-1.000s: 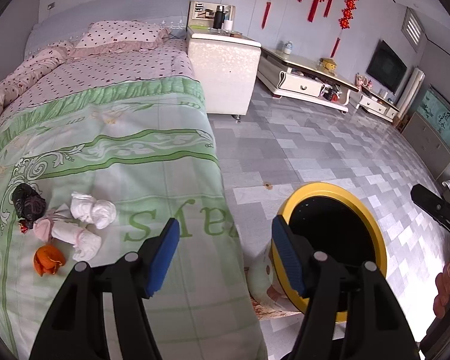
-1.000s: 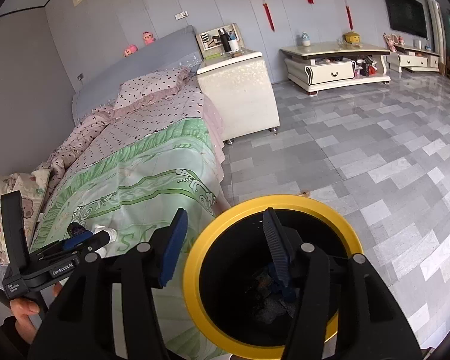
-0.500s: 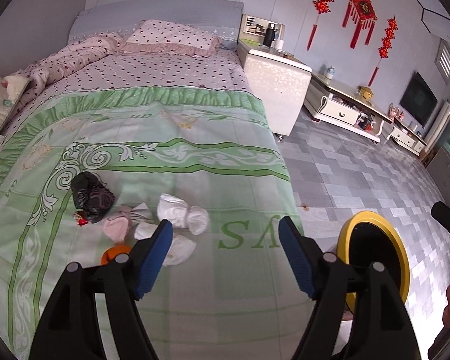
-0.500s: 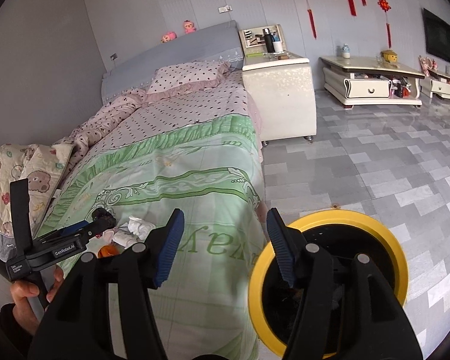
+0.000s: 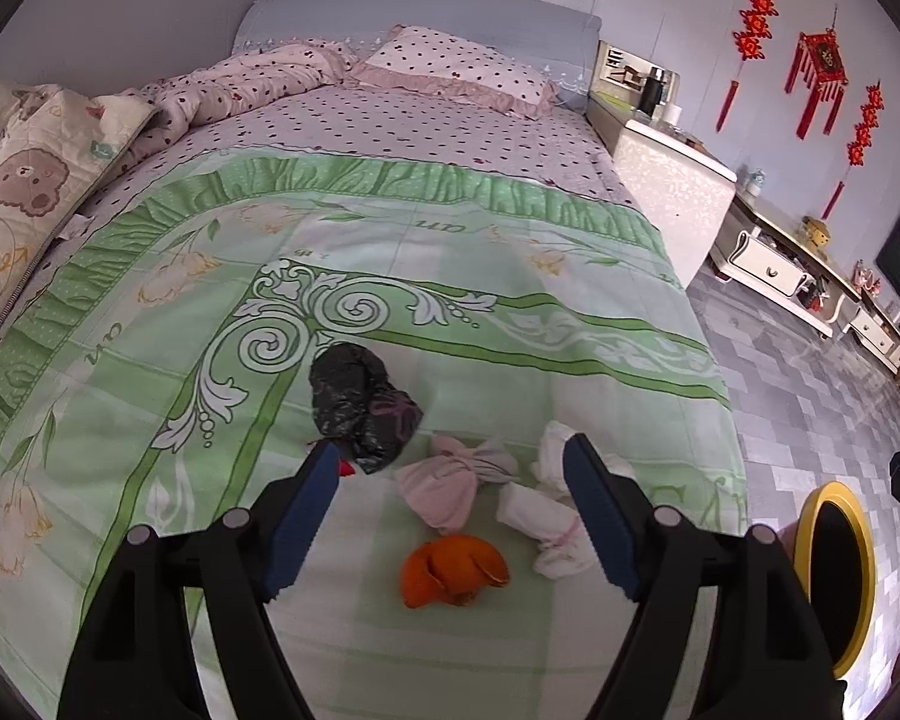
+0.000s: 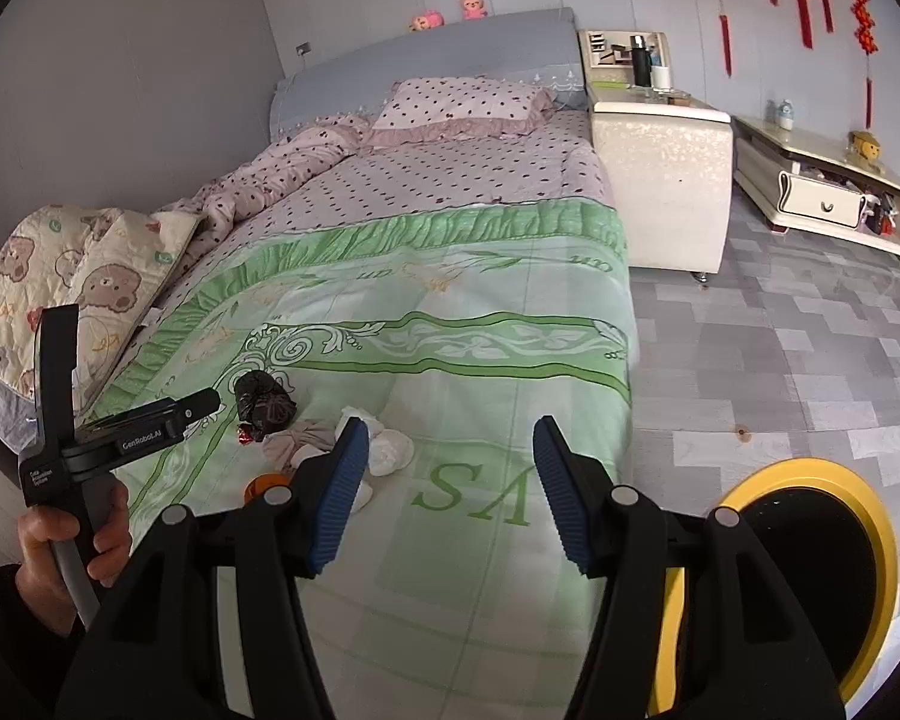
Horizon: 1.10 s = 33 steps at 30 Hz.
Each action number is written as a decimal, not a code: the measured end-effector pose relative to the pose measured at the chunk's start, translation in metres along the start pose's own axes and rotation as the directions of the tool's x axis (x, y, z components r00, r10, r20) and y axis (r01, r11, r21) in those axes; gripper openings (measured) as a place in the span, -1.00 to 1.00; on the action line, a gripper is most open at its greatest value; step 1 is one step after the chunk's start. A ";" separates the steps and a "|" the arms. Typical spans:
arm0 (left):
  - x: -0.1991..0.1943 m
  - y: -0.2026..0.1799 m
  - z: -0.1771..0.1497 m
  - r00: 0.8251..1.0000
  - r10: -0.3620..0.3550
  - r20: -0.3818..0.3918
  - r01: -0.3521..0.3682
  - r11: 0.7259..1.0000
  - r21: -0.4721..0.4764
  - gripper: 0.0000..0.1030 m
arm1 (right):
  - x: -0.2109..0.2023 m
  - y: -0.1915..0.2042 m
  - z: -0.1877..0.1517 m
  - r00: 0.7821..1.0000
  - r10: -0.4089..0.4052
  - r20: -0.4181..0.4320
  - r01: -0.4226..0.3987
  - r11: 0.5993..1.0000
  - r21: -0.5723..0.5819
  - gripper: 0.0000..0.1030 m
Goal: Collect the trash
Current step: 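Grasp the second black bag with the left tool while the right tool grasps the white cloth bundle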
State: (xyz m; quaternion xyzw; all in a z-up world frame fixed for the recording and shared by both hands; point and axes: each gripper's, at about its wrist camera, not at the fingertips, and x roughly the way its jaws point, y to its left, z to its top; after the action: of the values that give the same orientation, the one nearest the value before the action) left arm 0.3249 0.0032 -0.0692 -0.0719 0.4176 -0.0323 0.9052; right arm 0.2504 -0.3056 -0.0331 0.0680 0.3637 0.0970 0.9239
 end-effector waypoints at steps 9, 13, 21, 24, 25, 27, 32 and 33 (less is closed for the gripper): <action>0.046 0.046 0.011 0.997 0.064 -0.040 -0.065 0.997 -0.044 0.51 | 0.085 0.038 -0.001 0.994 0.029 -0.110 -0.036 0.997 -0.068 0.14; 0.070 0.063 0.013 0.995 0.081 -0.066 -0.085 0.994 -0.062 0.52 | 0.123 0.052 -0.006 0.987 0.029 -0.160 -0.046 0.994 -0.101 0.14; 0.100 0.079 0.020 0.991 0.101 -0.092 -0.108 0.991 -0.075 0.52 | 0.178 0.063 -0.012 0.976 0.010 -0.217 -0.043 0.988 -0.148 0.14; 0.109 0.082 0.022 0.990 0.101 -0.099 -0.109 0.991 -0.077 0.52 | 0.191 0.066 -0.014 0.975 -0.021 -0.220 -0.017 0.985 -0.170 0.14; 0.113 0.080 0.022 0.990 0.102 -0.102 -0.109 0.992 -0.070 0.52 | 0.196 0.066 -0.015 0.974 -0.025 -0.225 -0.015 0.984 -0.176 0.14; 0.119 0.078 0.022 0.989 0.108 -0.104 -0.114 0.992 -0.053 0.52 | 0.204 0.067 -0.017 0.972 -0.038 -0.233 -0.008 0.981 -0.191 0.14; 0.132 0.071 0.026 0.989 0.101 -0.106 -0.105 0.994 -0.029 0.51 | 0.219 0.068 -0.022 0.966 -0.047 -0.252 -0.005 0.979 -0.204 0.14; 0.134 0.070 0.026 0.989 0.105 -0.105 -0.108 0.994 -0.021 0.51 | 0.222 0.069 -0.023 0.965 -0.044 -0.258 -0.010 0.979 -0.204 0.14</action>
State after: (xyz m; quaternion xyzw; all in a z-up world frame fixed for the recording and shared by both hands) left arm 0.4317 0.0587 -0.1636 -0.0596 0.4677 0.0179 0.8817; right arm 0.3846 -0.1863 -0.1820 -0.0435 0.4708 0.1338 0.8709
